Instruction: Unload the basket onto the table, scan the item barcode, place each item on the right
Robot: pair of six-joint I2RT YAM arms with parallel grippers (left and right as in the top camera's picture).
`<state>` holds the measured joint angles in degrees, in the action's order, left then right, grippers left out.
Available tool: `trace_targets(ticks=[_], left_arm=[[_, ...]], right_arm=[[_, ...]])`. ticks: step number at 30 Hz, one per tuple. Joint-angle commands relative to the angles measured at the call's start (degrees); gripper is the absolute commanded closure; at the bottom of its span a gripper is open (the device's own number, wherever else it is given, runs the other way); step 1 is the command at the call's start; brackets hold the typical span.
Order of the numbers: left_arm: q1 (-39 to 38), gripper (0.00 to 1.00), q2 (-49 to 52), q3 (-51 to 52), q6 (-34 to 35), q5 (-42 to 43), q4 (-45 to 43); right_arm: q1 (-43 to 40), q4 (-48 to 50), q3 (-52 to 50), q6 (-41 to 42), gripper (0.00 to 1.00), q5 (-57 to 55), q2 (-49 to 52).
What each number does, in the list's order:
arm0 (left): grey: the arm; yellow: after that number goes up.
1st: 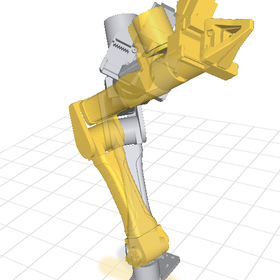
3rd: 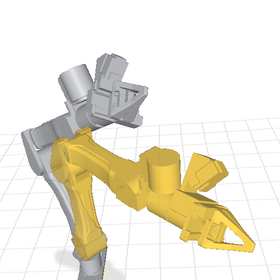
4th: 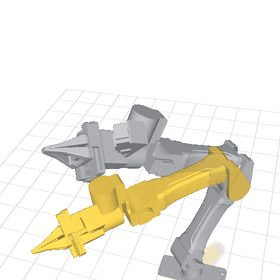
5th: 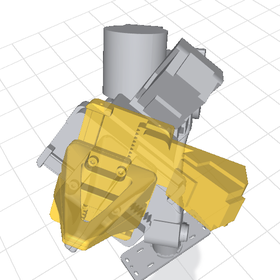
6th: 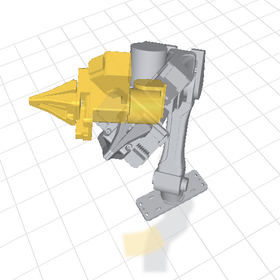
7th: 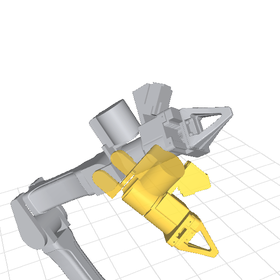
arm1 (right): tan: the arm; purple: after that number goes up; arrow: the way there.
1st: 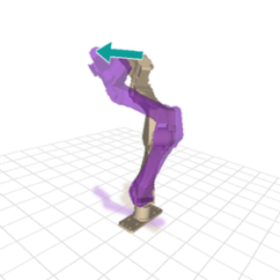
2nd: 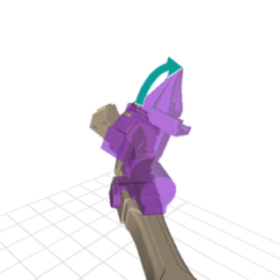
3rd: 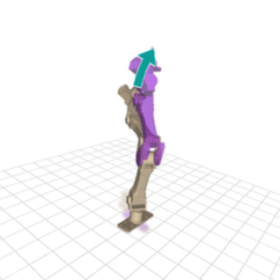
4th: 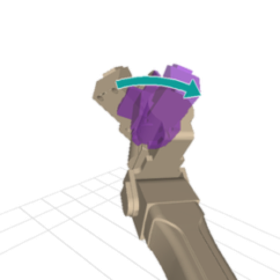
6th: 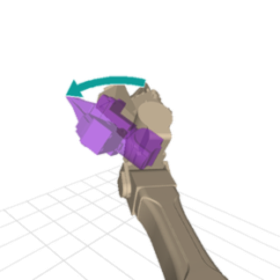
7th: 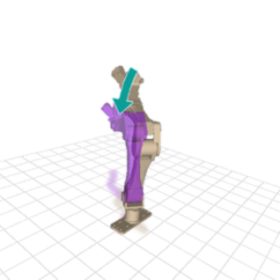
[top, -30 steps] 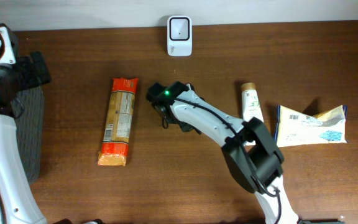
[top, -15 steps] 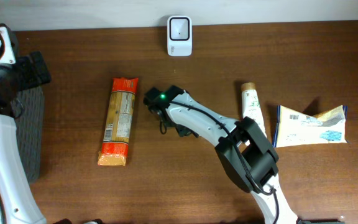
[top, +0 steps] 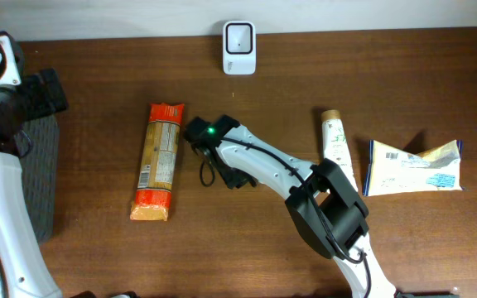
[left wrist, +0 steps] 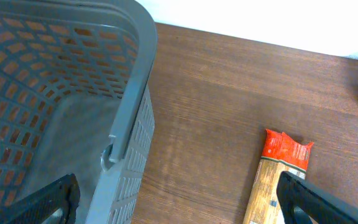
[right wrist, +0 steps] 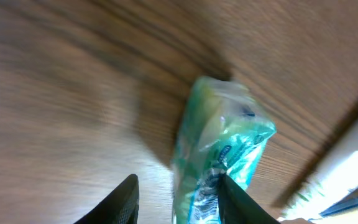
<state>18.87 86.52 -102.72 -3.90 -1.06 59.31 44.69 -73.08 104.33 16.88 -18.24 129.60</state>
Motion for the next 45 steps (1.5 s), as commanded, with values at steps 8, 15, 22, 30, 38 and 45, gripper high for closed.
trace_targets(ticks=[8,15,22,30,38,45], left_arm=[[0.15,0.01,-0.28,-0.66,-0.94,-0.22,-0.04],[0.15,0.01,-0.28,-0.66,-0.94,-0.22,-0.04],[0.15,0.01,-0.28,-0.66,-0.94,-0.22,-0.04],[0.15,0.01,-0.28,-0.66,-0.94,-0.22,-0.04],[0.15,0.01,-0.28,-0.66,-0.94,-0.22,-0.04],[0.15,0.01,-0.28,-0.66,-0.94,-0.22,-0.04]], right_arm=[[-0.48,-0.02,4.66,-1.88,0.55,7.17,0.20],[-3.65,-0.48,4.66,-1.88,0.55,9.88,0.09],[-14.75,0.00,4.63,-13.14,0.55,31.21,0.09],[-21.92,0.26,1.44,-24.17,0.58,52.39,0.11],[-20.81,6.32,-6.58,-23.93,0.61,51.98,0.11],[-22.95,5.84,-6.91,-23.96,0.66,51.01,-0.61]])
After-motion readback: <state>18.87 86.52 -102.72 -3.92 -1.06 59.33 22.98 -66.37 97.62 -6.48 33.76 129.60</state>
